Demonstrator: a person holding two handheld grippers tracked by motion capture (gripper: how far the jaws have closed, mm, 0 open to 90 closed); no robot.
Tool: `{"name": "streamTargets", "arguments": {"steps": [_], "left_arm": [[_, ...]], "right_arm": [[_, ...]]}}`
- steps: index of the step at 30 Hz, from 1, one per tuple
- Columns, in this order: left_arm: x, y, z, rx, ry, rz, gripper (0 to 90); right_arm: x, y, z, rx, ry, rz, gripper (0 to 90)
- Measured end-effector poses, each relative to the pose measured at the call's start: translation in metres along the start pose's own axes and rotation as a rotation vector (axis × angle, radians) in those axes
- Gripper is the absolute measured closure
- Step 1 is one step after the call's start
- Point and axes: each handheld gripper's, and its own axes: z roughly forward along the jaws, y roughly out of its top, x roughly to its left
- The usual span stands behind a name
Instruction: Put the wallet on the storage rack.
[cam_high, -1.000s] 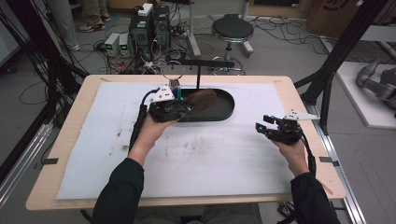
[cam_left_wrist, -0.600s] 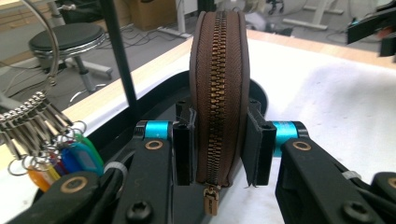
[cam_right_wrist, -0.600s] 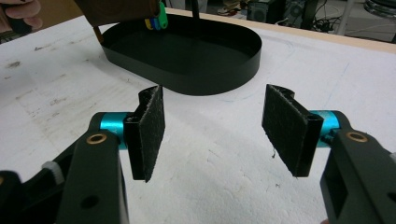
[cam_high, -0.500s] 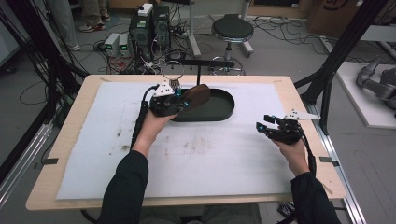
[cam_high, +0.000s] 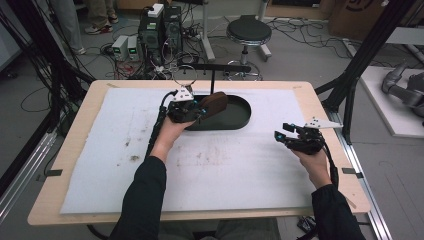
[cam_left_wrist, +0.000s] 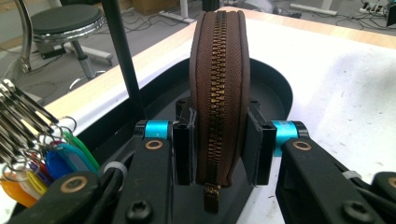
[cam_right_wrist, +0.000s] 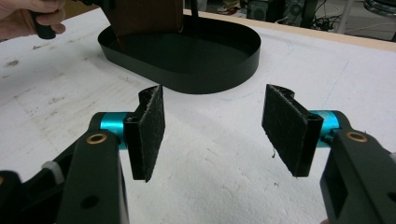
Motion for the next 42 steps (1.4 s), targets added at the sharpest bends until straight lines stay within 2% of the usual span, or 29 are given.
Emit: {"name": "streamTargets", "arguments": {"steps": [9,18,24,35,42], "left_arm": [[0.0,-0.008,0.012,0.038,-0.003,-0.019,68.7],[-0.004,-0.014,0.024,0.077,-0.007,-0.016,68.6],[-0.004,-0.015,0.026,0.069,-0.006,-0.025,68.6],[-0.005,-0.015,0.028,0.064,-0.019,0.009,68.5],[-0.003,-0.015,0.026,0.071,-0.011,-0.002,67.3]], "right_arm": [[-0.001,0.0,0.0,0.002,0.002,0.004,40.3],[-0.001,0.0,0.0,0.002,0.001,-0.004,40.3],[-0.001,0.0,0.0,0.0,0.001,-0.001,40.3],[-0.002,0.0,0.0,-0.001,-0.001,-0.001,40.3],[-0.001,0.0,0.0,-0.002,-0.002,-0.004,40.3]]}}
